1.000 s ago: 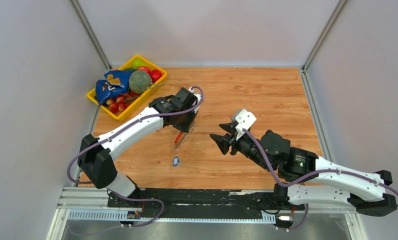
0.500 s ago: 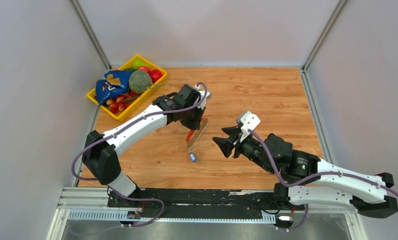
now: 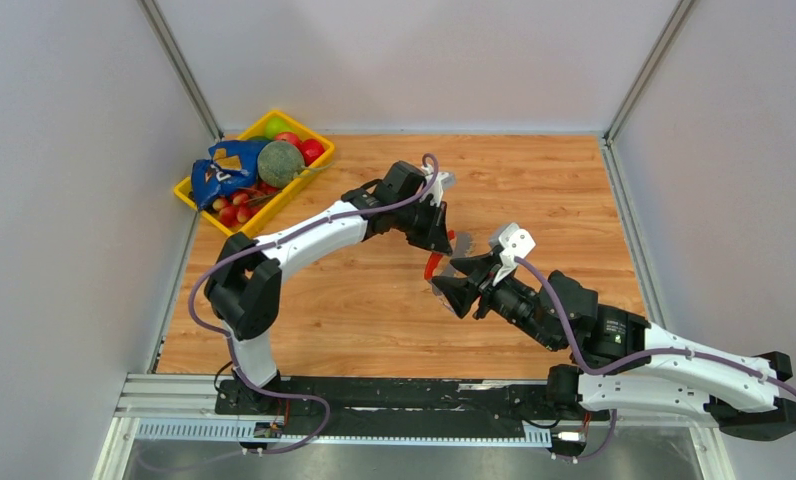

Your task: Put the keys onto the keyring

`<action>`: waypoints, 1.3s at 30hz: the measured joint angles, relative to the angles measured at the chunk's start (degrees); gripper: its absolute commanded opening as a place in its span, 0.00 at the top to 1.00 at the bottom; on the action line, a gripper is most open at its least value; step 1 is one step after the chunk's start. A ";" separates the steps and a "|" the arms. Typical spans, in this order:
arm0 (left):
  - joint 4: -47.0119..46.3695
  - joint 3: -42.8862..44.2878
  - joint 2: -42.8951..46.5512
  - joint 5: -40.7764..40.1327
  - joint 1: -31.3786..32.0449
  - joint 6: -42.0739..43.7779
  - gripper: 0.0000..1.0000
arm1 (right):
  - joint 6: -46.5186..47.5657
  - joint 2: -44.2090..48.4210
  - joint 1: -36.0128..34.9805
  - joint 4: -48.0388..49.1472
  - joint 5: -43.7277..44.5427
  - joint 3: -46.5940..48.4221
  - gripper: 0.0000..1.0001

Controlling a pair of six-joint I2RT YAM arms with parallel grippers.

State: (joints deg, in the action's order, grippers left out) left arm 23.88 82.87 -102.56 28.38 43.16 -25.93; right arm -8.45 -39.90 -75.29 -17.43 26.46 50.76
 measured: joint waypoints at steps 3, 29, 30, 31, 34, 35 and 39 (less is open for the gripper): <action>-1.27 0.20 -3.10 0.24 -0.09 -1.42 1.00 | -0.55 -0.13 0.00 -0.02 -0.09 -0.26 0.48; -5.66 -9.49 -6.60 -2.91 -7.58 -3.43 0.56 | -1.57 -1.31 0.00 0.02 -1.22 -1.01 0.28; -5.57 -9.57 -6.60 -3.65 -7.58 -3.32 0.49 | -1.60 -1.55 0.00 0.02 -1.27 -1.01 0.25; -5.40 -9.70 -6.51 -4.57 -7.58 -3.17 0.47 | -1.62 -1.77 0.00 0.04 -1.27 -1.01 0.19; -4.37 -10.54 -5.29 -7.85 -7.58 -2.51 0.42 | -1.77 -2.49 0.00 0.02 -1.22 -1.01 0.10; -3.82 -10.82 -4.44 -9.01 -7.58 -2.36 0.42 | -1.79 -2.64 0.00 0.02 -1.20 -1.01 0.08; -1.36 -11.10 0.85 -14.03 -7.63 -1.73 0.34 | -1.79 -3.08 0.00 0.02 -0.94 -1.01 0.01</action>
State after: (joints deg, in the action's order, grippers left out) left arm 22.52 71.77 -101.71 14.35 35.53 -27.66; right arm -10.24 -42.98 -75.29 -17.41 25.52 49.76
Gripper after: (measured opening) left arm 0.606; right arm 0.942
